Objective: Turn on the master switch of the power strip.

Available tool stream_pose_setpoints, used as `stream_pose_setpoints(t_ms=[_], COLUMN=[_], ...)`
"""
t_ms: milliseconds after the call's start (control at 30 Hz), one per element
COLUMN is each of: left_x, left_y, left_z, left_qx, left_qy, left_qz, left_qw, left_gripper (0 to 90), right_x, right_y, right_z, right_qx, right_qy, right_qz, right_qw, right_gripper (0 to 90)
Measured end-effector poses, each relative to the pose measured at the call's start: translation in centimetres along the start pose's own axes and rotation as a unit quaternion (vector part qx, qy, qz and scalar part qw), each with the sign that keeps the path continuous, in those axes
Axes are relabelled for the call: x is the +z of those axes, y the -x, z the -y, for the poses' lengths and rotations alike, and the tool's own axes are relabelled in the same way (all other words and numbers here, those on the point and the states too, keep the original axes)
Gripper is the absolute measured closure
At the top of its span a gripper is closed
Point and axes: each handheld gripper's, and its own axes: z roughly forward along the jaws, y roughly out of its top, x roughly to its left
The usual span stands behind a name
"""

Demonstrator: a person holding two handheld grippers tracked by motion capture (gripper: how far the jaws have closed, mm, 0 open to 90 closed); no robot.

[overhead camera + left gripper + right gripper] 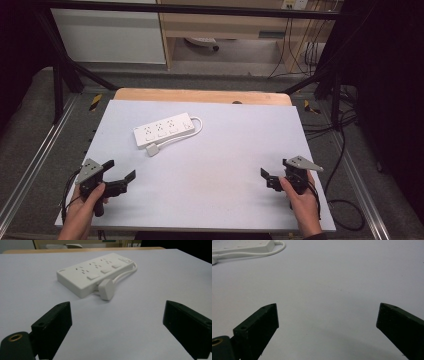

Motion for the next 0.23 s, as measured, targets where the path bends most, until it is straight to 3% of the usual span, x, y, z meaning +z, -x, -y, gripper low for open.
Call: stream_pose_setpoints(t_ms=[100, 233], left_x=[0.7, 1.7], left_y=[0.7, 1.6], left_z=[0.0, 0.1], left_qx=[0.011, 0.017], left_qy=[-0.003, -0.011], left_qz=[0.020, 0.023], left_qw=[0.9997, 0.9995], left_gripper=[8.2, 7.8], right_x=[0.5, 1.8], right_y=[0.2, 0.4], right_z=[0.1, 0.5], right_qx=[-0.004, -0.015], right_qy=[-0.012, -0.047], right_qz=[0.009, 0.026], right_qw=[0.9999, 0.9984], right_gripper=[4.4, 3.7])
